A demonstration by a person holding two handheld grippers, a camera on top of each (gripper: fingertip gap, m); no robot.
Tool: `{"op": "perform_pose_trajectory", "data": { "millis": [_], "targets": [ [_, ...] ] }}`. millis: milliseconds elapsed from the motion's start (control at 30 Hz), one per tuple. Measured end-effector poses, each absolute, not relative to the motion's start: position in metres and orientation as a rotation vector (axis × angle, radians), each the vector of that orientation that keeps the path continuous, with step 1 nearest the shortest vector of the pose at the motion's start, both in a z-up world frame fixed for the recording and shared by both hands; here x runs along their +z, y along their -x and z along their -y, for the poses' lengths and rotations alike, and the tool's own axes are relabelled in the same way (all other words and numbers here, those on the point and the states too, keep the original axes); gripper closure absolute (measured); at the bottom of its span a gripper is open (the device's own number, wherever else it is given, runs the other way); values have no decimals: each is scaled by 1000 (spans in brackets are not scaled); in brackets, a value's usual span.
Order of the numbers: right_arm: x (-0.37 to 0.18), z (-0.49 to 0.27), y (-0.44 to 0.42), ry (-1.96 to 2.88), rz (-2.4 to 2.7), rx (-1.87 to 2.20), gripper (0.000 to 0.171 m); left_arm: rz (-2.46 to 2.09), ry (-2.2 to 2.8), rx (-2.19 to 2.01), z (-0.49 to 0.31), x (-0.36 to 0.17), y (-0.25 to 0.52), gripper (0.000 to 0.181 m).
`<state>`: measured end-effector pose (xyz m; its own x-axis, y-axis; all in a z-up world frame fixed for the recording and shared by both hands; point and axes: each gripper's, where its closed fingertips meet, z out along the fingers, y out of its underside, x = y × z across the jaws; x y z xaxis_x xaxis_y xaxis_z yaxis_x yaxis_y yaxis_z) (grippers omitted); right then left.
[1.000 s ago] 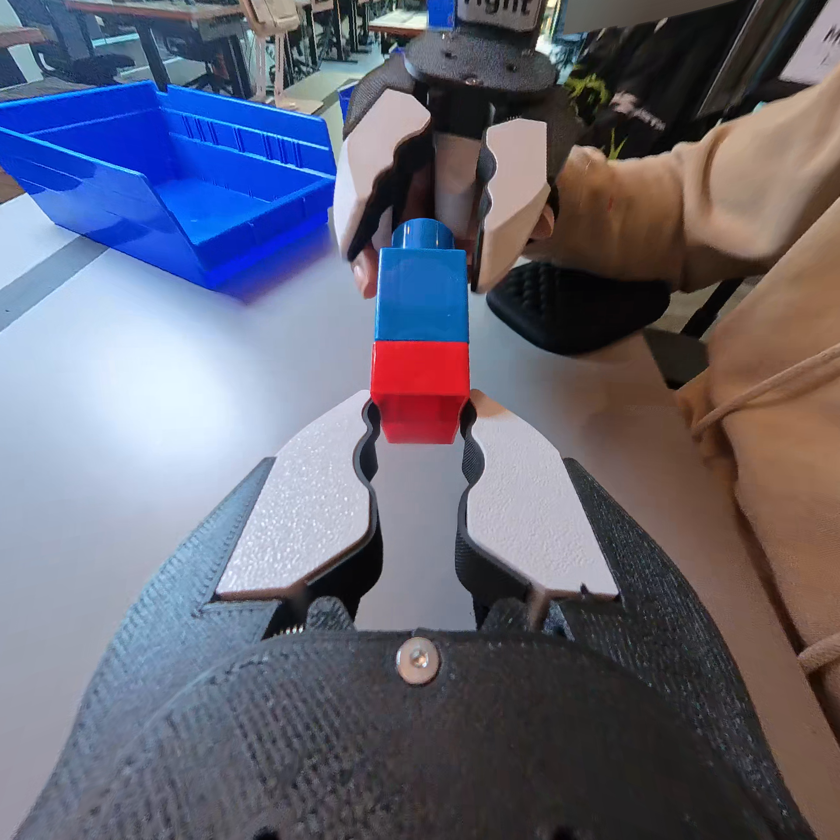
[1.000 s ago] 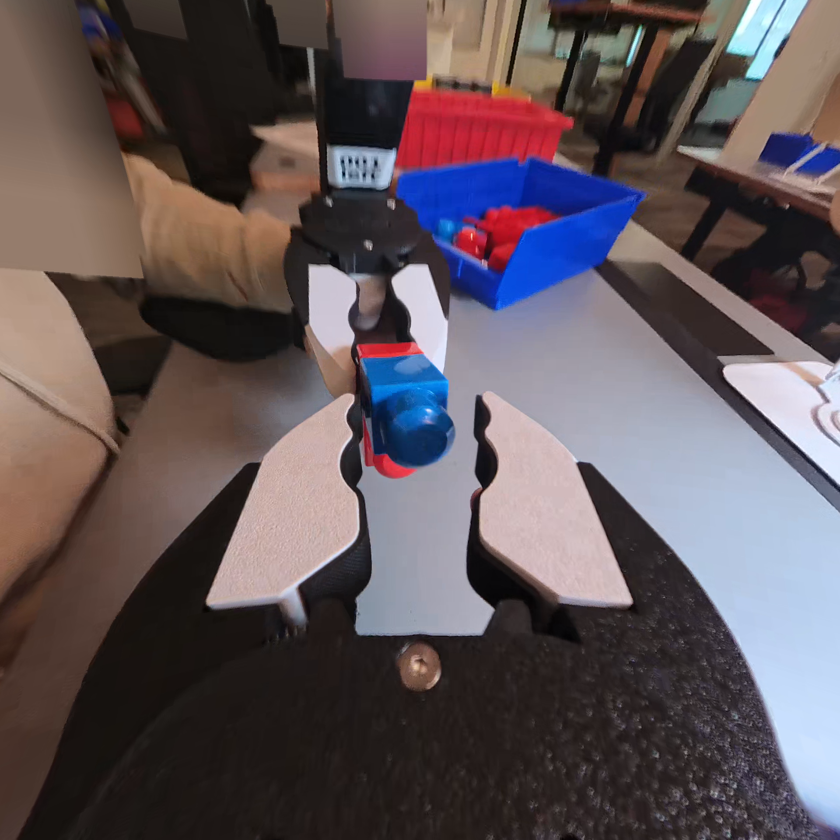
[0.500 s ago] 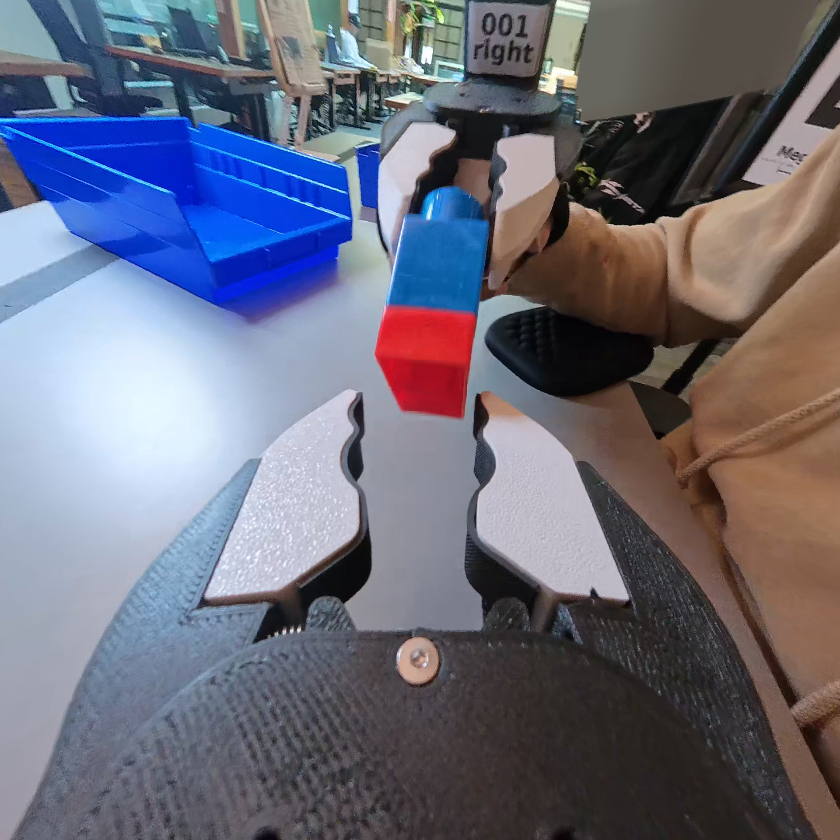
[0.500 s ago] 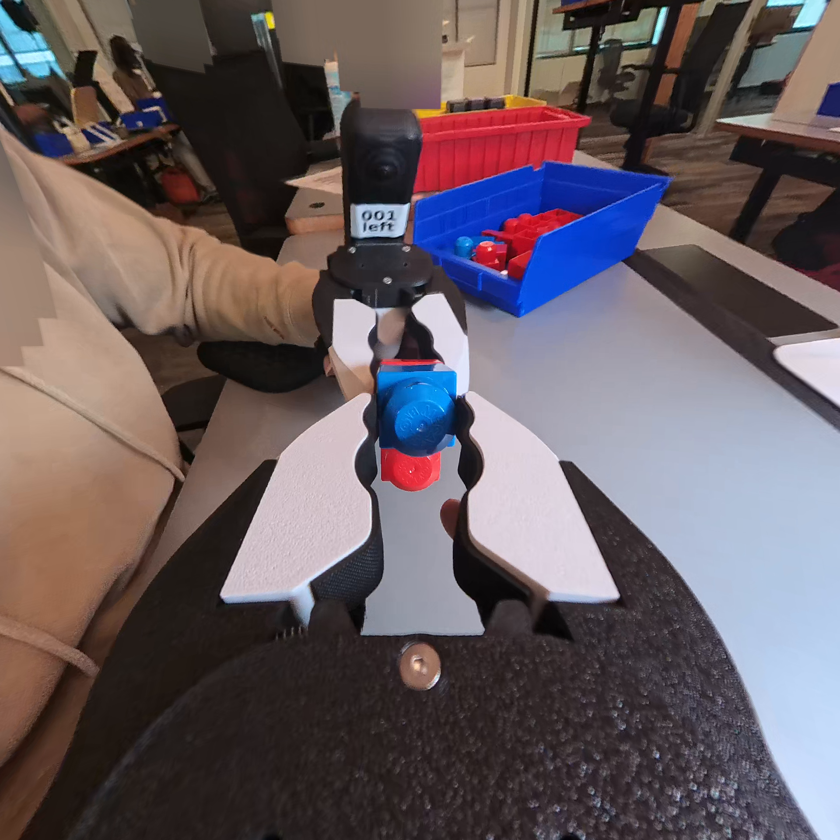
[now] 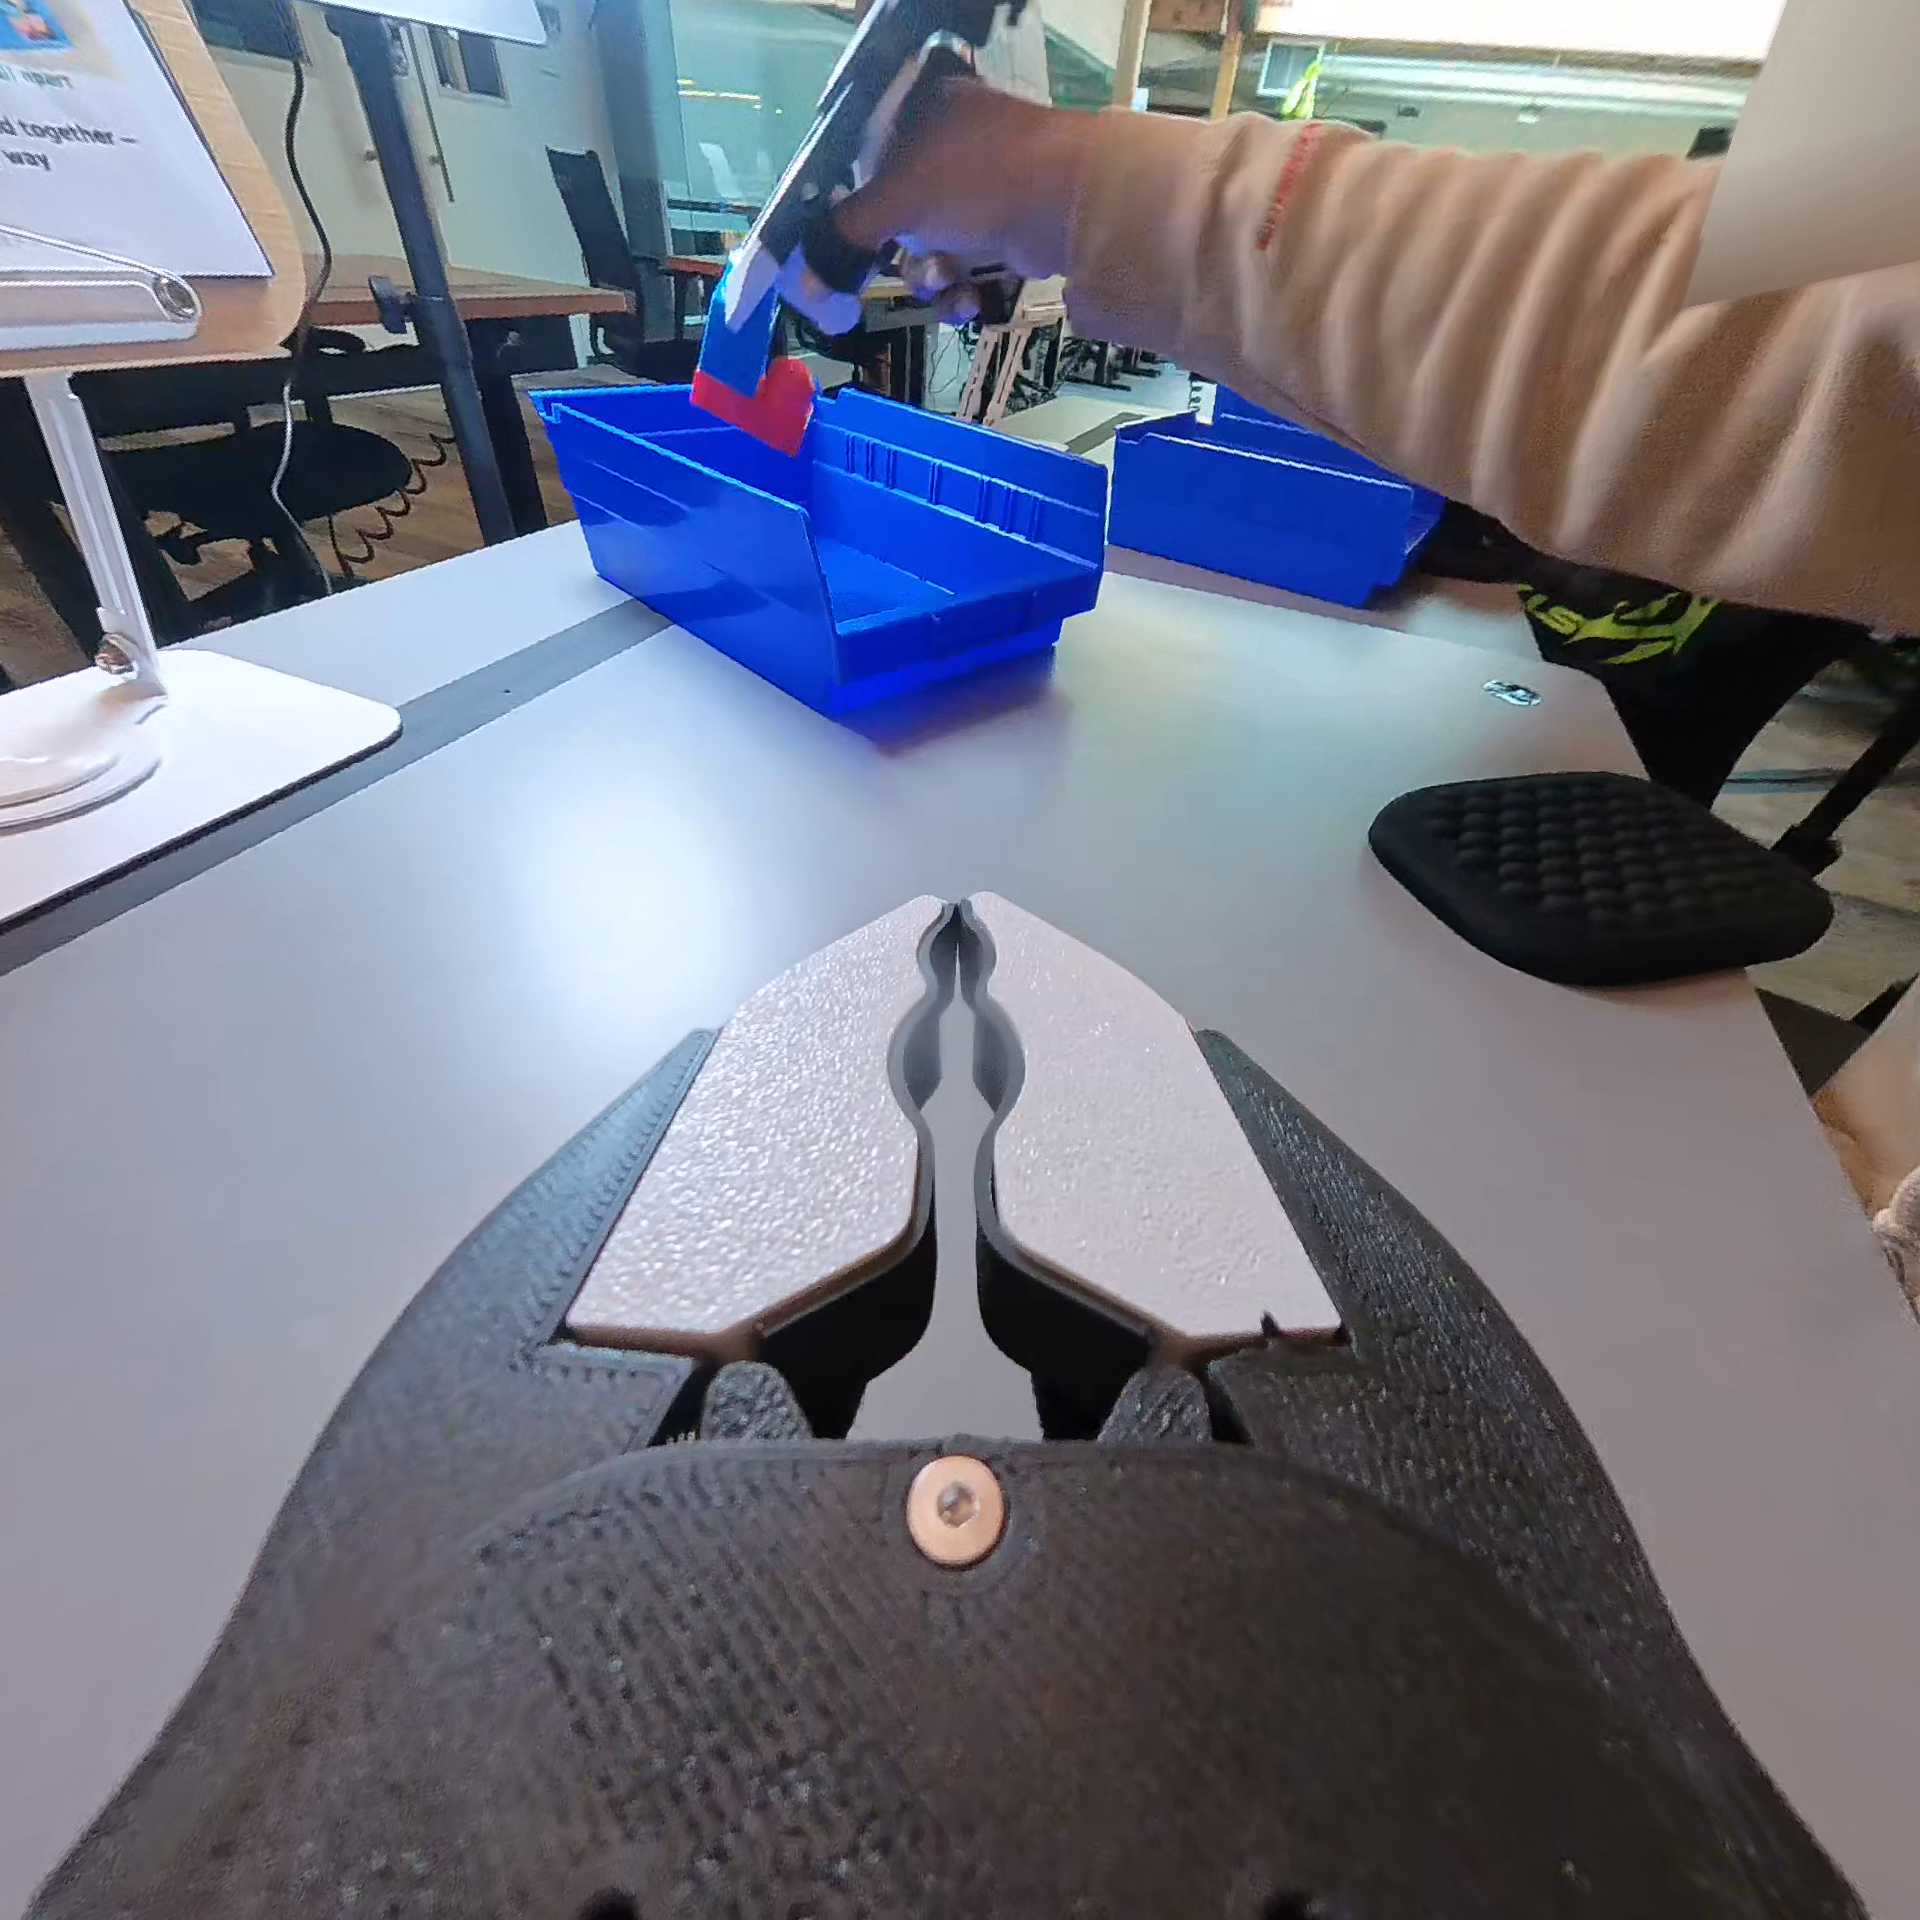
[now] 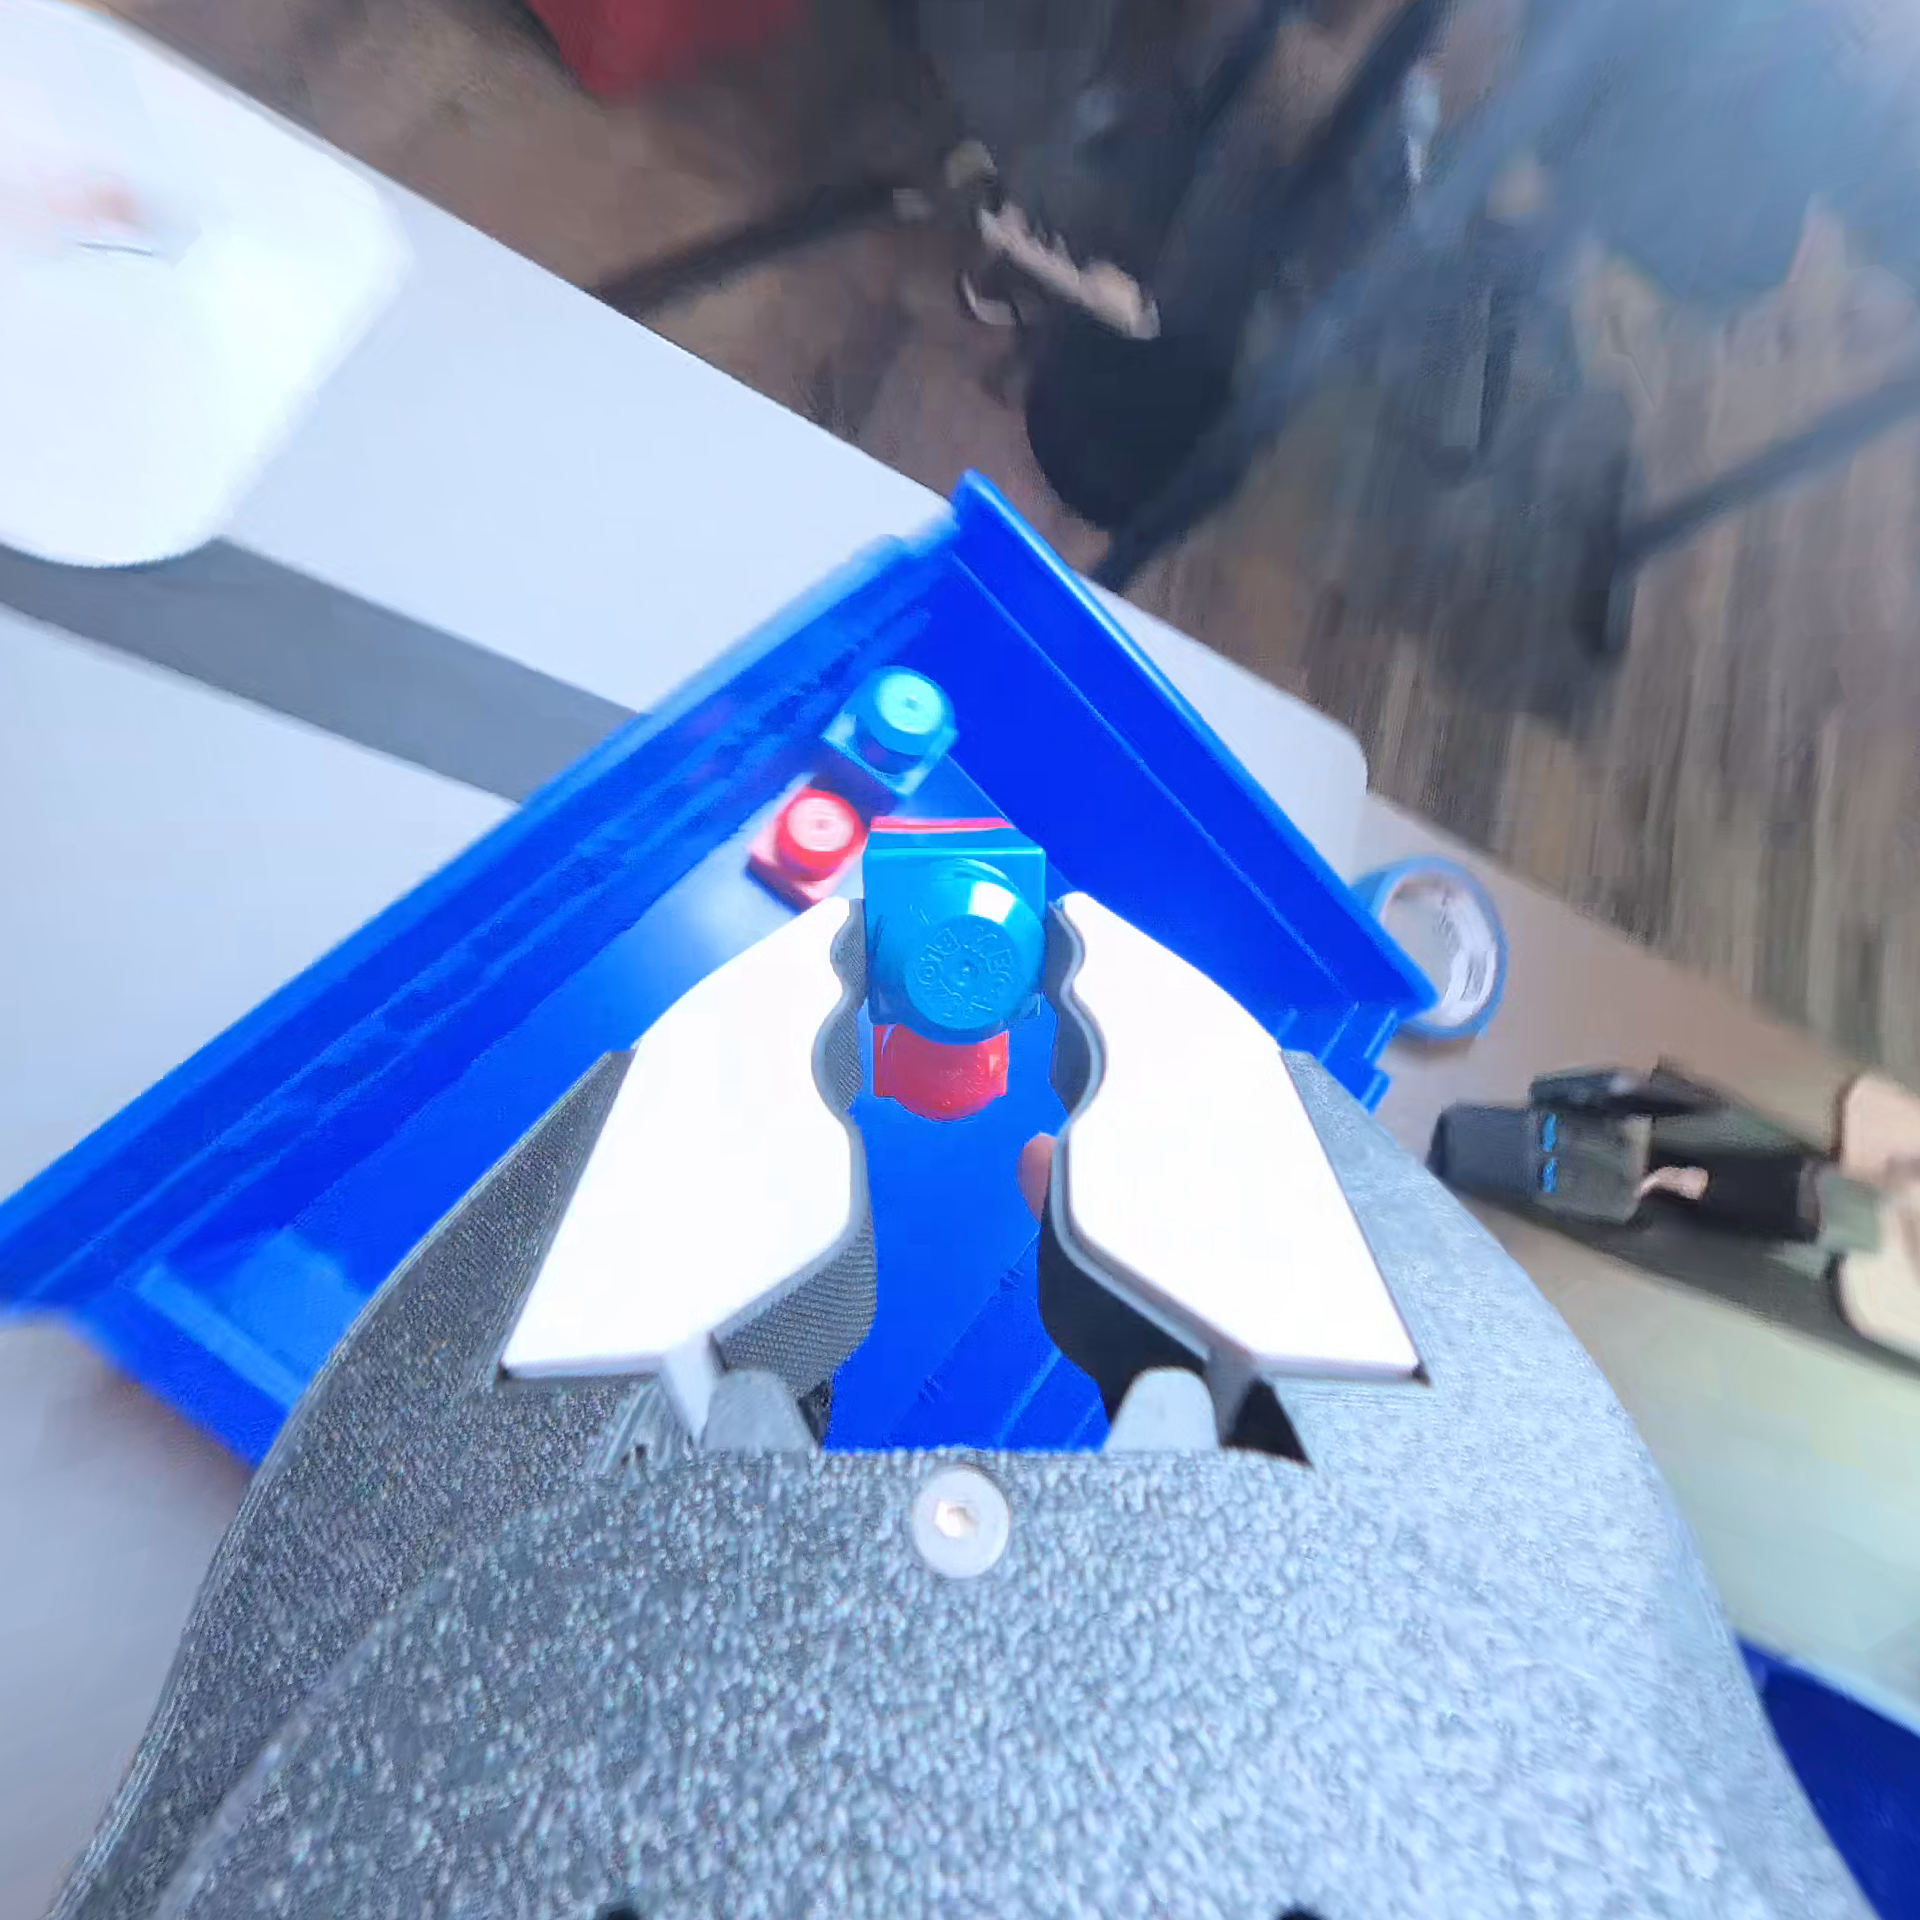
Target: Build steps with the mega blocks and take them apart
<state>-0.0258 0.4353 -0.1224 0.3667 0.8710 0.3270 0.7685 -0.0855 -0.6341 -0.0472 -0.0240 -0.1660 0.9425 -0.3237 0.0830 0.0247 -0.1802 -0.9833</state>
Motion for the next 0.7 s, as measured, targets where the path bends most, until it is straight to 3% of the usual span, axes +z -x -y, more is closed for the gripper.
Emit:
{"op": "perform_pose_trajectory", "data": {
  "millis": [133, 400, 500, 700],
  "targets": [
    [-171, -489, 31, 2188, 1115, 184, 138, -228, 1740, -266, 24, -169, 51, 181],
    [-210, -502, 54, 2338, 776, 333, 137, -182, 1781, -257, 22, -183, 68, 181],
    [-190, -503, 50, 2202, 732, 378, 122, -159, 1738, -214, 26, -168, 79, 180],
    [-107, -400, 51, 1680, 996, 599, 122, 24, 1662, 64, 65, -103, 181, 179]
  ]
}}
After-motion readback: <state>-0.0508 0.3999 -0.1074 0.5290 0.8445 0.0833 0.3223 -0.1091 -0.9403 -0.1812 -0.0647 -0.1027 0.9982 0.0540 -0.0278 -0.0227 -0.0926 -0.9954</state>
